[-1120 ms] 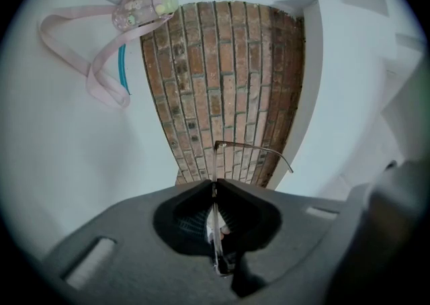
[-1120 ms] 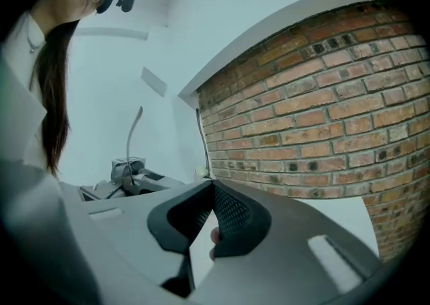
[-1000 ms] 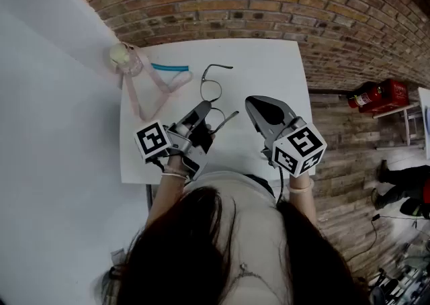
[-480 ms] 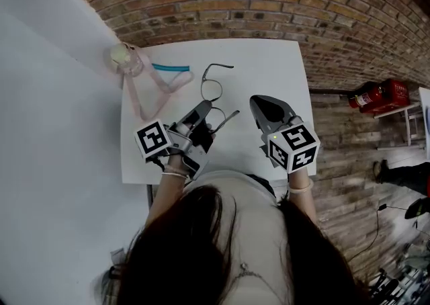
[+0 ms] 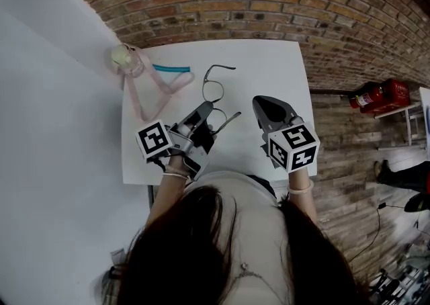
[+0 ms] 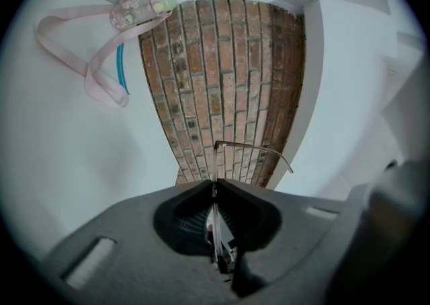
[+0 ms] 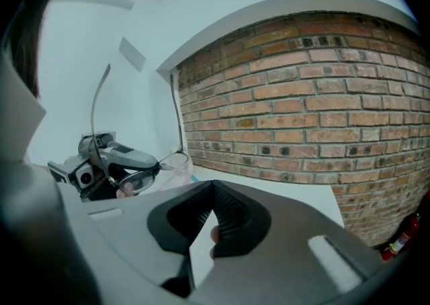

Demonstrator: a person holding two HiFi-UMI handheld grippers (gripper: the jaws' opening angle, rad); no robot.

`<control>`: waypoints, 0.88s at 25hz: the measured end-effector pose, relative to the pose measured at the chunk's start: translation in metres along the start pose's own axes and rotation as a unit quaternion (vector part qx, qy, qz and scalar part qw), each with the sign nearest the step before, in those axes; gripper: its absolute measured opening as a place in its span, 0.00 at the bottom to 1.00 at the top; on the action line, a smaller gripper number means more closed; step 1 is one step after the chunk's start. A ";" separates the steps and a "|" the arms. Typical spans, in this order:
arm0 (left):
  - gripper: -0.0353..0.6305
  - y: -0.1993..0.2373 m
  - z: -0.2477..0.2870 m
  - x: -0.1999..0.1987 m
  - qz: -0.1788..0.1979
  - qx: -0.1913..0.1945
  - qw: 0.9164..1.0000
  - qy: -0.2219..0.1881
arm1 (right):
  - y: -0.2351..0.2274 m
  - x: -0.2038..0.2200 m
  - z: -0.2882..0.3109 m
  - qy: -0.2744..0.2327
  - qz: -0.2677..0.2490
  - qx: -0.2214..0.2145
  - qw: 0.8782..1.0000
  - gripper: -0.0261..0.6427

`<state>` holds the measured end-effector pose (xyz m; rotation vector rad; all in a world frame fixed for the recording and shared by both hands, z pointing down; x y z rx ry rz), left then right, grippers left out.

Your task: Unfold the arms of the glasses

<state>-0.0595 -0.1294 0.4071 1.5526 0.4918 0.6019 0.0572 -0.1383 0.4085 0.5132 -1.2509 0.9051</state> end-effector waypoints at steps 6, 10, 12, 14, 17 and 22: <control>0.09 0.001 0.001 0.003 -0.002 -0.005 1.000 -0.001 | -0.005 -0.001 -0.003 0.001 0.005 0.006 1.000 0.05; 0.09 0.002 0.002 0.003 -0.002 -0.006 1.000 0.000 | -0.005 -0.002 -0.003 -0.001 0.007 0.004 1.000 0.05; 0.09 0.002 0.002 0.002 -0.001 -0.004 1.000 0.001 | -0.004 -0.002 -0.002 -0.002 0.006 0.004 1.000 0.05; 0.09 0.002 0.001 0.002 -0.002 -0.004 1.000 0.000 | -0.004 -0.002 -0.002 -0.002 0.006 0.004 1.000 0.05; 0.09 0.003 0.000 0.002 -0.002 -0.004 1.000 -0.001 | -0.002 -0.002 -0.003 -0.003 0.004 0.003 1.000 0.05; 0.09 0.000 0.000 0.006 -0.005 -0.002 1.000 -0.003 | -0.003 -0.004 -0.007 -0.005 0.003 0.002 1.000 0.05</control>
Point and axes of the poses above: the fingertips, and each gripper's own axes: z forward along the fingers, y to its left, x out of its underside, the point moved 1 cm from there along -z, backward along the fingers, and after that the axes turned 7 degrees about -y, right-handed, at the moved point
